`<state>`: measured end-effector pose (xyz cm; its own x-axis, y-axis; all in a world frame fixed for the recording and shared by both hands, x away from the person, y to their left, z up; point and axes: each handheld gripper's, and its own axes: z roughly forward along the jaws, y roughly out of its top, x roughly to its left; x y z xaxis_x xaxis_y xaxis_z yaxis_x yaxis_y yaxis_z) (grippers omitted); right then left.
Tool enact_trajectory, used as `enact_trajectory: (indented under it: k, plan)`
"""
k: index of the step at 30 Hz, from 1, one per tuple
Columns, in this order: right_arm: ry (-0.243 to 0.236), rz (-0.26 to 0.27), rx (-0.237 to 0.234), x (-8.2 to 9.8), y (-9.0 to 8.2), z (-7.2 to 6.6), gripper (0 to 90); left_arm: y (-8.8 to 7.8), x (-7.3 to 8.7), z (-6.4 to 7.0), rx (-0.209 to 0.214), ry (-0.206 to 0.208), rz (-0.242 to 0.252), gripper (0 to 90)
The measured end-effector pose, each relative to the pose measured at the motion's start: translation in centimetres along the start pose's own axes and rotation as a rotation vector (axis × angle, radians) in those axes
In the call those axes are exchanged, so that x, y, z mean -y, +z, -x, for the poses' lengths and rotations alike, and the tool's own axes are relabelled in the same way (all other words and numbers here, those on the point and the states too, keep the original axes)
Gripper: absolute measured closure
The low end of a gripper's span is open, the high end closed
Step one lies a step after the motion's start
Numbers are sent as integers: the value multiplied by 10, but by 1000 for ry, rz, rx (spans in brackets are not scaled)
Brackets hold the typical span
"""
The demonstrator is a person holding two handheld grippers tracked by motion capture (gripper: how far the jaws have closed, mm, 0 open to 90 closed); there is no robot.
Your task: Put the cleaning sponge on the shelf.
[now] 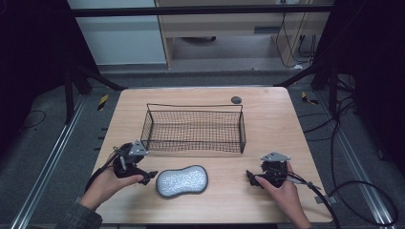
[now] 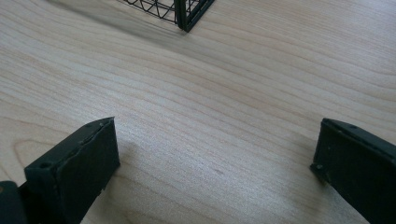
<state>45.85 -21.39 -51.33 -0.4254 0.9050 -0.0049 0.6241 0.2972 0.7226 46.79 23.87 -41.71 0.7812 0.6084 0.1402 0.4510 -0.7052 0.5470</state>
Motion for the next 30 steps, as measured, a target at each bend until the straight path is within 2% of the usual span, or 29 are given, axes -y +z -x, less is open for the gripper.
enact_trajectory:
  k: [2,5,6,10,14,20,26,30]
  plan:
    - [0,-1,0,0,0,0,4,-1,-11,5,-3,36,-24,51]
    - [-2,0,-2,0,0,0,4,1,-25,12,27,89,-41,51]
    - [1,-1,-2,0,0,0,4,3,-29,15,36,110,-61,52]
    - [0,-1,-3,0,0,0,4,11,-42,28,47,213,-126,54]
    - [-3,-2,-3,0,0,0,4,21,-53,41,73,279,-163,54]
    - [-4,-2,-4,0,0,0,4,36,-63,53,111,334,-204,47]
    - [-3,-3,-5,0,0,0,4,48,-66,55,152,330,-217,42]
    - [-4,-3,-5,0,0,0,4,54,-65,57,169,349,-239,44]
